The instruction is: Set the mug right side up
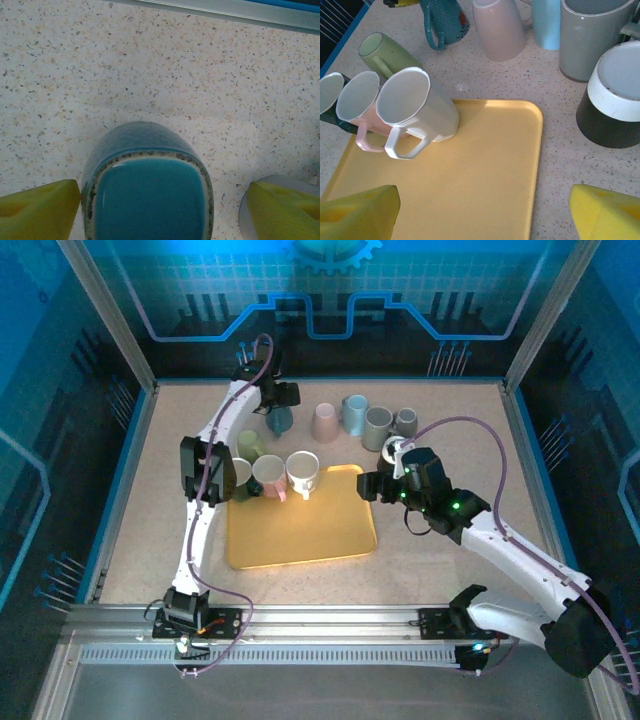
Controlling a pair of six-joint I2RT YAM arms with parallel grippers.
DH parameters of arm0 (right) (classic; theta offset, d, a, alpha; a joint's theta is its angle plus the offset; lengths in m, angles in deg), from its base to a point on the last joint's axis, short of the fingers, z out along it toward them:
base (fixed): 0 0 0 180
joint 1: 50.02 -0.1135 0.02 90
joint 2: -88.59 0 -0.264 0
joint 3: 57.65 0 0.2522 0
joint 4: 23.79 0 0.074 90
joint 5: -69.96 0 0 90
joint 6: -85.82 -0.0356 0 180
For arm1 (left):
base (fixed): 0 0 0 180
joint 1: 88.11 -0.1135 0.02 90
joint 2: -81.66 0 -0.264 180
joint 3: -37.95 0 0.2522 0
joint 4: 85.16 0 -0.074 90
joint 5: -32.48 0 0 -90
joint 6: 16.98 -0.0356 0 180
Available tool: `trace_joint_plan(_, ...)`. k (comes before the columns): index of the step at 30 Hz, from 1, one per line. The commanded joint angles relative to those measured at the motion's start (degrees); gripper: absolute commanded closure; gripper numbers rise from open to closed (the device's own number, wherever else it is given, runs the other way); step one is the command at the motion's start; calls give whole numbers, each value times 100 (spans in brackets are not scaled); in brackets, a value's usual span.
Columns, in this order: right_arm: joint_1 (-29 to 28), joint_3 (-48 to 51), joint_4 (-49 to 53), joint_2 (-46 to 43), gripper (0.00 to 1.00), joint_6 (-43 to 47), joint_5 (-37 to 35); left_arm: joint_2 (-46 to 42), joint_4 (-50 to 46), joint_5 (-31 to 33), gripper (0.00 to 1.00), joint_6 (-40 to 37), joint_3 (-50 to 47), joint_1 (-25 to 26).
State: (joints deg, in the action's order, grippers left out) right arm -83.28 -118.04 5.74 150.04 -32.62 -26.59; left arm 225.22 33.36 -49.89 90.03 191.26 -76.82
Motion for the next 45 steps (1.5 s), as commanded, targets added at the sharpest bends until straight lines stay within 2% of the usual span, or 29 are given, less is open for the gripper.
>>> trace_joint_plan(1,105,84,-123,5,11,41,84,210,-94,-54,14,144,52,-31)
trace_joint_plan(6,212,120,-180,7,12,39,188,358,-254,63,19,127,123,-48)
trace_joint_plan(13,319,119,-286,60,12,-3,337,434,-431,65,18,93,183,-44)
trace_joint_plan(15,345,119,-295,82,13,-7,341,461,-471,25,24,76,228,-41)
trace_joint_plan(18,389,111,-272,70,14,-29,399,406,-523,94,43,65,284,-48)
trace_joint_plan(20,398,89,-250,20,14,-39,400,257,-503,128,51,74,291,-57)
trace_joint_plan(23,399,99,-233,-102,16,-69,387,-93,-449,141,58,104,273,-81)
trace_joint_plan(27,394,53,-115,-268,17,-116,339,-750,-244,10,61,263,93,-125)
trace_joint_plan(37,328,-297,171,-818,16,-224,567,-2921,912,-1209,61,729,-1087,-202)
trace_joint_plan(40,338,-178,-193,-1106,17,-89,1195,-3736,1654,-1921,61,1265,-2034,-271)
trace_joint_plan(45,335,-215,-766,-1139,18,-609,2100,-5312,3540,-3167,60,2609,-4219,-330)
